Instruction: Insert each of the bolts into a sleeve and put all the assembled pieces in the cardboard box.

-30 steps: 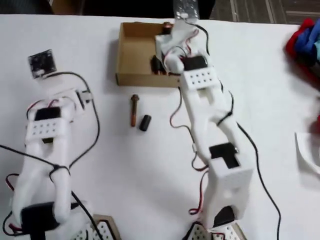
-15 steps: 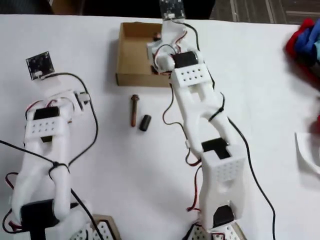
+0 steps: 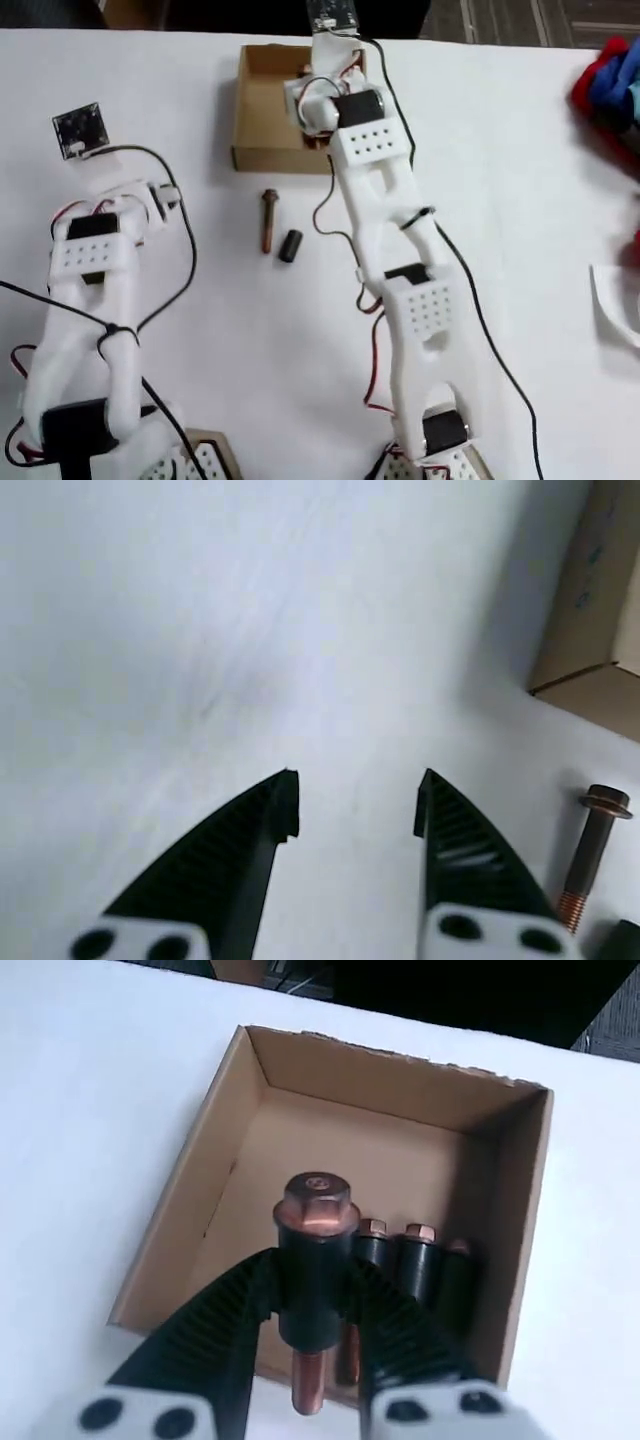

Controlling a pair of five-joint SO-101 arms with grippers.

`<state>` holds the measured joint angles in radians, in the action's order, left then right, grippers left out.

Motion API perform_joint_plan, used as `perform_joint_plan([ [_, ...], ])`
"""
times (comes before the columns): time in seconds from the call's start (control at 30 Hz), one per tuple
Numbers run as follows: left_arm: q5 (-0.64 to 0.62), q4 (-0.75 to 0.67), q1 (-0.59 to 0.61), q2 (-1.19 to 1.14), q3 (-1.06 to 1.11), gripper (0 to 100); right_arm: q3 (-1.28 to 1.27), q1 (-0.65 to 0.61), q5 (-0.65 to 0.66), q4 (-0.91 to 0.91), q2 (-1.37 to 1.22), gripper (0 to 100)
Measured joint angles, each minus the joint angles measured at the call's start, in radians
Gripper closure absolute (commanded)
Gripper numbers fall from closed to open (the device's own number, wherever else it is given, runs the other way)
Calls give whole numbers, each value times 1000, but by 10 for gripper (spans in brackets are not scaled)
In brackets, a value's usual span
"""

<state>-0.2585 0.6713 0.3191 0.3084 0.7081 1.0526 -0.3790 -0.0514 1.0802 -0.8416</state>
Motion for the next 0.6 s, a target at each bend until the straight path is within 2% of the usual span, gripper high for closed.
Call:
perform_joint_plan([
  [0.13, 0, 57, 0, 0, -38, 877, 95, -3, 0, -60, -120, 978],
  [0.3, 0, 78, 0, 0, -40, 883, 213, 0, 0, -66, -186, 978],
  [0.6, 0, 83, 0, 0, -40, 883, 230, 8, 0, -74, -287, 978],
])
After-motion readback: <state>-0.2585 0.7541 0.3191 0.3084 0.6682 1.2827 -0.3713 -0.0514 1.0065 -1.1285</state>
